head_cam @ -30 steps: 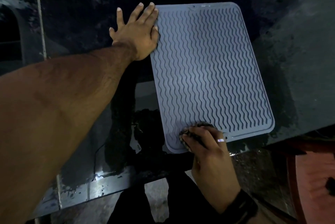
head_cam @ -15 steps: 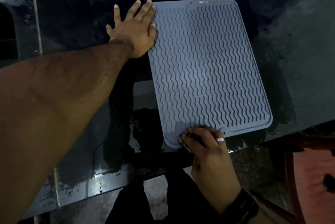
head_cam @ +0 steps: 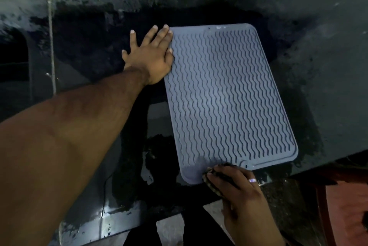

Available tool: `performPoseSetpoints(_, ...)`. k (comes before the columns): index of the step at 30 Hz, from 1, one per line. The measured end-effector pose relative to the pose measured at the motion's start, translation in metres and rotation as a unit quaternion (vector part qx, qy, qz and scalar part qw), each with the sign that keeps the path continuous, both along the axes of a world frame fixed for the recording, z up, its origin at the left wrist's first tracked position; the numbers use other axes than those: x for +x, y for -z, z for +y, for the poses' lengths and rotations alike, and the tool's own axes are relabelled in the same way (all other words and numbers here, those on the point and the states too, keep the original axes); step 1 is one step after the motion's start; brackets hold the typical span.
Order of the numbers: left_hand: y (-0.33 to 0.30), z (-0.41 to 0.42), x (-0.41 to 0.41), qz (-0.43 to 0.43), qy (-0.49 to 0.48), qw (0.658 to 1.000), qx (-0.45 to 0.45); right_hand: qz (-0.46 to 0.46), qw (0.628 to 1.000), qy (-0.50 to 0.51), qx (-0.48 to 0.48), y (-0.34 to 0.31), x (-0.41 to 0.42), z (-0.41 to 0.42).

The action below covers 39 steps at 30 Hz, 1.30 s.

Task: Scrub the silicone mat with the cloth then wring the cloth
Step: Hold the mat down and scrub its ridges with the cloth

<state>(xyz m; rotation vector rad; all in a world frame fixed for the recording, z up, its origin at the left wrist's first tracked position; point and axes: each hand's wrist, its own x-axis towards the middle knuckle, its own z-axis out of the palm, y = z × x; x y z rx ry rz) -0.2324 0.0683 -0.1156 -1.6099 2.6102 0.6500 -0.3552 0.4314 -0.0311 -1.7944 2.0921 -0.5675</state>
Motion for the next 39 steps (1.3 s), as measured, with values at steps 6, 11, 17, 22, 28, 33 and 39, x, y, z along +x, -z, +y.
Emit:
performPoseSetpoints(6,0.003,0.001,0.0,0.002,0.021,1.0,-0.022,-0.059,0.998,0.013,0.032,-0.017,-0.039,-0.075)
performPoseSetpoints(11,0.004,0.002,0.002,0.005,0.076,0.996,-0.037,-0.017,0.999,0.039,0.014,-0.008,-0.064,-0.171)
performPoseSetpoints(17,0.006,-0.004,-0.001,-0.028,0.095,0.995,-0.008,0.096,0.995,0.029,-0.011,0.012,-0.077,-0.284)
performPoseSetpoints(22,0.005,-0.005,-0.003,-0.026,0.079,0.997,0.005,0.15,0.988,0.01,0.023,0.025,-0.064,-0.338)
performPoseSetpoints(28,0.003,-0.005,-0.004,-0.027,0.071,0.997,0.014,0.191,0.981,0.003,0.042,0.03,-0.057,-0.334)
performPoseSetpoints(33,0.003,-0.005,-0.006,-0.027,0.068,0.997,0.019,0.221,0.975,0.004,0.038,0.033,-0.053,-0.317)
performPoseSetpoints(39,0.003,-0.005,-0.006,-0.028,0.071,0.997,0.016,0.187,0.981,0.039,0.042,0.027,-0.047,-0.341)
